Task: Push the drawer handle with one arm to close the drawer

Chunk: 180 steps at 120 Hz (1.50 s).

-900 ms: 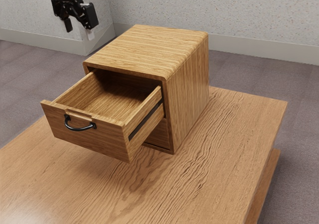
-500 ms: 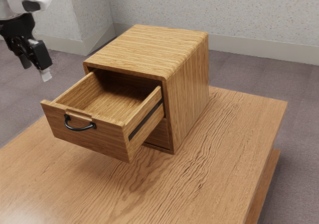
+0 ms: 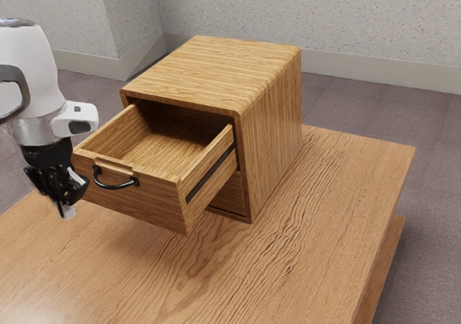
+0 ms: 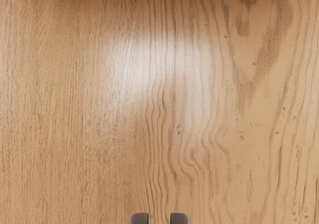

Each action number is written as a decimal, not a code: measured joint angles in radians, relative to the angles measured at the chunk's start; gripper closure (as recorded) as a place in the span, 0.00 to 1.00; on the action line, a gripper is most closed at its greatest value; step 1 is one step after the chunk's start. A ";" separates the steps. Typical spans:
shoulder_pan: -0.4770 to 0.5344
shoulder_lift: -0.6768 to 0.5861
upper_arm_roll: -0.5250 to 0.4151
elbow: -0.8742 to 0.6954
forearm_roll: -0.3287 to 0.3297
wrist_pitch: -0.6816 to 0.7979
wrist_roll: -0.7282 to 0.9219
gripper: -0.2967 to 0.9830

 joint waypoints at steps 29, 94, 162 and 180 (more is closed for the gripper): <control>0.000 0.048 0.000 -0.010 0.012 0.160 -0.043 0.84; 0.001 0.262 -0.001 0.133 0.080 0.321 -0.019 0.85; 0.002 0.528 -0.001 0.367 0.087 0.372 0.040 0.85; 0.001 0.576 0.000 0.423 0.084 0.383 0.065 0.84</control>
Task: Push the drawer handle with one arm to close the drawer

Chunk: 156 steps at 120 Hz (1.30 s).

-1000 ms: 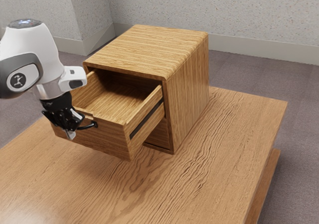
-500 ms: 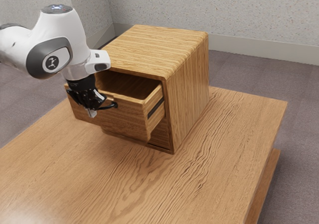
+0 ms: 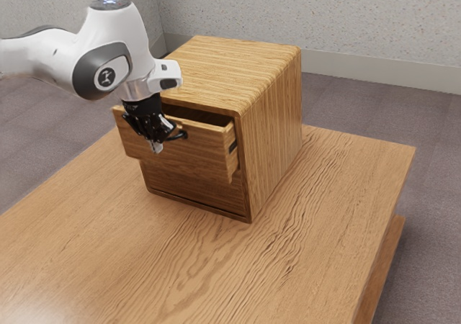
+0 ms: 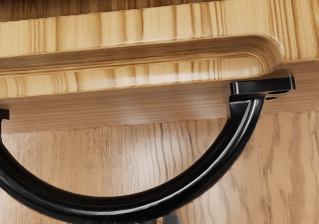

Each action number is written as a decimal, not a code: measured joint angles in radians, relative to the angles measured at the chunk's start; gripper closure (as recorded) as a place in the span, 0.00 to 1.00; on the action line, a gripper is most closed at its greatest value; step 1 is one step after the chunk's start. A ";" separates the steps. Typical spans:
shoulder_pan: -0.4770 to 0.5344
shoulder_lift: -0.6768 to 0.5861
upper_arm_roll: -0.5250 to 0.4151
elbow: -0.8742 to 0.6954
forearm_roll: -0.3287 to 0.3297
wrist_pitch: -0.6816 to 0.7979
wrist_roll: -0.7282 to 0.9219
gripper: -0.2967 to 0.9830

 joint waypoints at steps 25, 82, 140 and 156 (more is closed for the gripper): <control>0.001 0.070 0.002 0.071 -0.004 0.007 0.040 0.84; 0.004 0.088 0.007 0.107 -0.026 0.006 0.130 0.85; 0.002 0.053 -0.036 0.580 -0.047 -0.511 0.134 0.69; -0.004 0.067 -0.038 0.621 -0.043 -0.591 0.130 0.48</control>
